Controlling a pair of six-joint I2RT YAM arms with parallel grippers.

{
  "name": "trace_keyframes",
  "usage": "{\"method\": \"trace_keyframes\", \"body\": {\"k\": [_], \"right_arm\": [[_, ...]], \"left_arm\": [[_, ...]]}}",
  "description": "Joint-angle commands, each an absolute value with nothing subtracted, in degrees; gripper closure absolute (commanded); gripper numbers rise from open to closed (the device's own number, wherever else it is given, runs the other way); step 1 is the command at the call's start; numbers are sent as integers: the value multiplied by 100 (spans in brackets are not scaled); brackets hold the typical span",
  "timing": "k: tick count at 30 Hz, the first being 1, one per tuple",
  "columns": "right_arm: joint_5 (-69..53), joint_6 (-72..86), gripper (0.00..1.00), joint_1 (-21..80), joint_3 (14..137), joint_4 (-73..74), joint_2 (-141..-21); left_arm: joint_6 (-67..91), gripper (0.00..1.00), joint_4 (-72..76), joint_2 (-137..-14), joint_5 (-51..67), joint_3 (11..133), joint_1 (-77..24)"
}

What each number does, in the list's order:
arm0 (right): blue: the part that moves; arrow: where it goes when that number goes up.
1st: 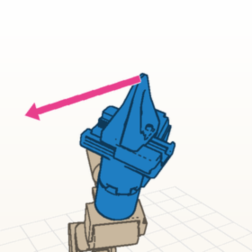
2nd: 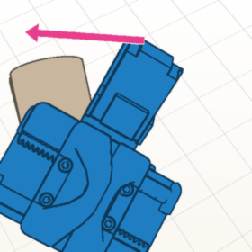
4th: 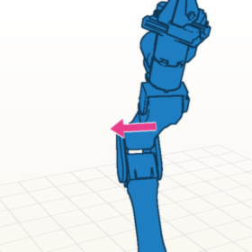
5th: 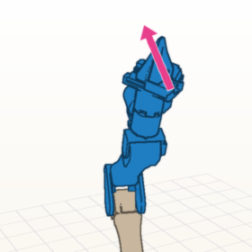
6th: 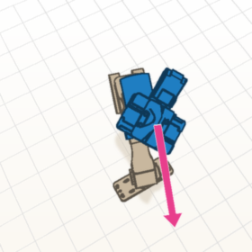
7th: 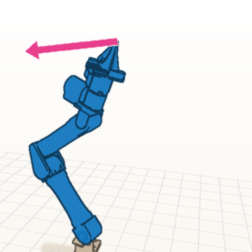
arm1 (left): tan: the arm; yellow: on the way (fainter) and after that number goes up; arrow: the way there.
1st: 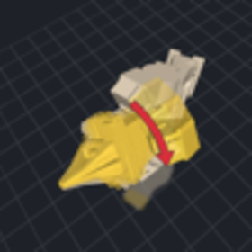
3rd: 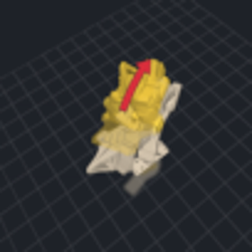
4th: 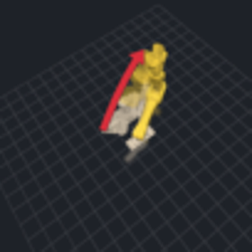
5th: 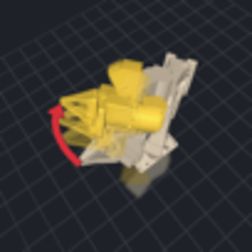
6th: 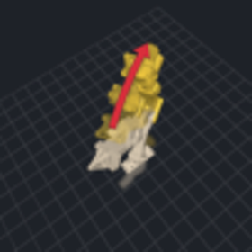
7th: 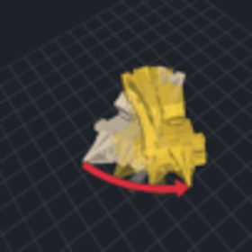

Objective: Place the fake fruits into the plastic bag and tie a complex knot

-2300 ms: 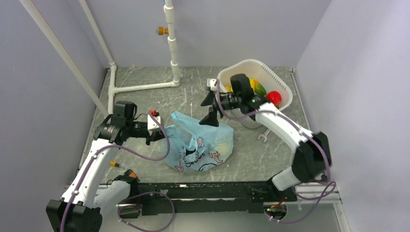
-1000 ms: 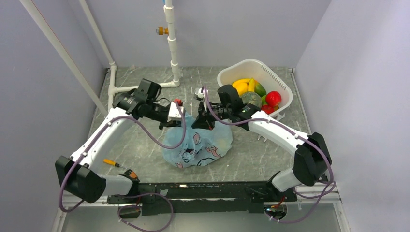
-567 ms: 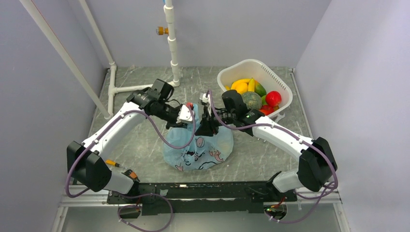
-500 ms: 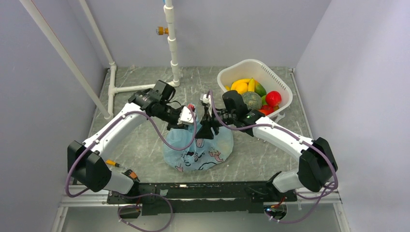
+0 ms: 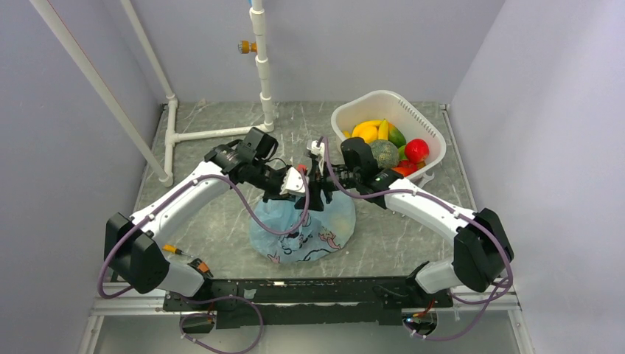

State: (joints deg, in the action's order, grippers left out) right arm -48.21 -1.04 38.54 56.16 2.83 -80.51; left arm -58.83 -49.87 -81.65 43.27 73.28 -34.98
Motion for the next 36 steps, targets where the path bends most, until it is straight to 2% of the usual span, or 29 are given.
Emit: {"method": "trace_keyframes", "body": {"k": [1,4,6,7,10,14,18,19,23,26,31,33,36], "right_arm": [[-4648,-119,55,3841,5587,-133,-8091],[-4645,-303,80,3817,5465,-138,-7987],[-4636,-366,98,3816,5389,-186,-7928],[-4638,-395,100,3808,5357,-223,-7895],[-4647,-496,100,3815,5274,-380,-7772],[-4740,-782,100,3813,5125,-615,-7585],[-4828,-1150,100,3823,5108,-555,-7545],[-4838,-1240,100,3829,5108,-513,-7539],[-4877,-1450,100,3832,5098,-393,-7524],[-4882,-1492,100,3832,5094,-394,-7517],[-4891,-1536,100,3836,5098,-374,-7527],[-4887,-1549,100,3834,5098,-371,-7522],[-4909,-1551,100,3832,5063,-421,-7520]], "left_arm": [[-5619,90,-4878,-8106,4307,7271,-3533],[-5637,80,-5002,-7894,4250,7175,-3442],[-5599,63,-5083,-7651,4287,7117,-3322],[-5545,57,-5129,-7539,4346,7121,-3219],[-5200,43,-5411,-7227,4793,7376,-2549],[-4657,35,-5434,-7003,5264,7787,-1392],[-4786,21,-5456,-7201,4956,7911,-1219],[-4814,15,-5480,-7334,4987,7970,-1221],[-5008,1,-5963,-7975,5517,8465,-1270],[-5239,5,-6377,-8347,5881,8701,-1428],[-5541,23,-6474,-8500,5843,8571,-1691],[-5654,40,-6594,-8582,5857,8633,-1746],[-5718,80,-6753,-8693,5921,8865,-1777]]}}
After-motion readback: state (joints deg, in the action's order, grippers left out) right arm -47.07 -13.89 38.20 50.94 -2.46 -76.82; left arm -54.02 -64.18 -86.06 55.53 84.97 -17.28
